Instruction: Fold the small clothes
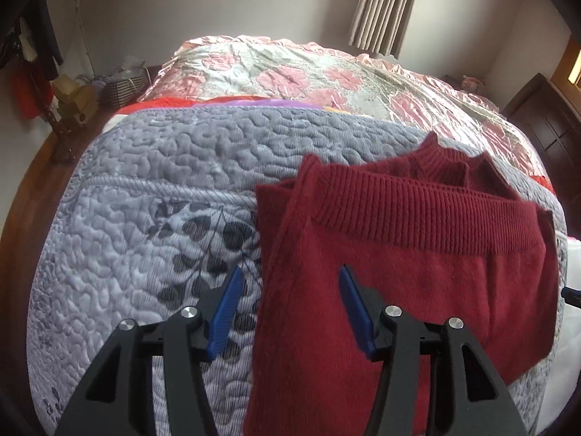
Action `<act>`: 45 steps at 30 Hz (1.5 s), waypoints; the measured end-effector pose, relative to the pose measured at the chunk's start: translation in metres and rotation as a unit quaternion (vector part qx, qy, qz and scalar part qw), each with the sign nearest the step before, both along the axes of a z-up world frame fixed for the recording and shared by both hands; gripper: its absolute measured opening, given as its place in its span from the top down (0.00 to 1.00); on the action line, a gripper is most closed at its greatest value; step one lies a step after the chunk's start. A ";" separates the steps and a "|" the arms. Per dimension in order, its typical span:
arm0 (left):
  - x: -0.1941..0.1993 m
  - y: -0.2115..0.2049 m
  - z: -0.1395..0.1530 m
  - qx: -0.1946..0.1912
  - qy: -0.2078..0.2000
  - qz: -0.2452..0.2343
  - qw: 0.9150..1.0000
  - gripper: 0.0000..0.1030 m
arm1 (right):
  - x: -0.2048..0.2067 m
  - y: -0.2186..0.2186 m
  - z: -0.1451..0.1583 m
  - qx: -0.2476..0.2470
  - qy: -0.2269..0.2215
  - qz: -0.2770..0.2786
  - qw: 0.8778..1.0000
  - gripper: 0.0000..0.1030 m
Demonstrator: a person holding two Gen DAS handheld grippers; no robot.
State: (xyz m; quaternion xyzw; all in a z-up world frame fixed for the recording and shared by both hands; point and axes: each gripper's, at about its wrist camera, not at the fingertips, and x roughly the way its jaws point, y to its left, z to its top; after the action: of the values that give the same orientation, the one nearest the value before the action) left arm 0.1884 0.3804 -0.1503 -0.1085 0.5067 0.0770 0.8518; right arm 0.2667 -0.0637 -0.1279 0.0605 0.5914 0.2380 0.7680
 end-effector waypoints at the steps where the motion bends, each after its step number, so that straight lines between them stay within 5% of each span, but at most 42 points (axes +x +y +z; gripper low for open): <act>1: -0.012 -0.006 -0.001 -0.006 0.005 -0.005 1.000 0.45 | -0.014 -0.003 -0.005 -0.006 0.006 0.003 1.000 0.53; 7: -0.047 -0.048 -0.019 -0.026 0.030 -0.031 0.999 0.35 | -0.054 -0.002 -0.035 -0.017 0.030 0.013 0.999 0.54; 9: -0.047 -0.058 -0.028 -0.027 0.039 -0.029 0.998 0.35 | -0.054 0.002 -0.043 -0.014 0.035 0.017 0.999 0.80; 12: -0.045 -0.069 -0.038 -0.019 0.049 -0.031 0.998 0.33 | -0.053 0.008 -0.037 0.004 0.034 0.031 0.999 0.94; 18: -0.042 -0.073 -0.051 -0.007 0.064 -0.043 0.997 0.31 | -0.062 -0.005 0.001 0.041 0.017 0.058 0.997 0.94; 28: -0.043 -0.082 -0.069 0.016 0.081 -0.063 0.995 0.30 | -0.059 -0.012 -0.063 -0.013 0.070 0.039 0.997 0.94; 34: -0.041 -0.086 -0.045 0.000 0.065 -0.061 0.996 0.30 | -0.054 -0.006 -0.030 -0.042 0.027 0.054 0.997 0.79; 40: -0.013 -0.104 -0.017 -0.011 0.020 -0.058 0.998 0.28 | 0.001 0.001 0.015 -0.037 -0.047 0.032 0.998 0.72; 45: 0.022 -0.116 -0.016 -0.022 0.019 -0.045 0.999 0.28 | 0.067 0.013 0.010 -0.036 -0.052 -0.003 0.998 0.64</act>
State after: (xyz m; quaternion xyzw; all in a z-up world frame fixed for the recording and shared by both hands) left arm 0.2103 0.2643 -0.1661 -0.1027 0.5291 0.0301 0.8418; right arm 0.3336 -0.0503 -0.1176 0.0218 0.5591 0.2168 0.8000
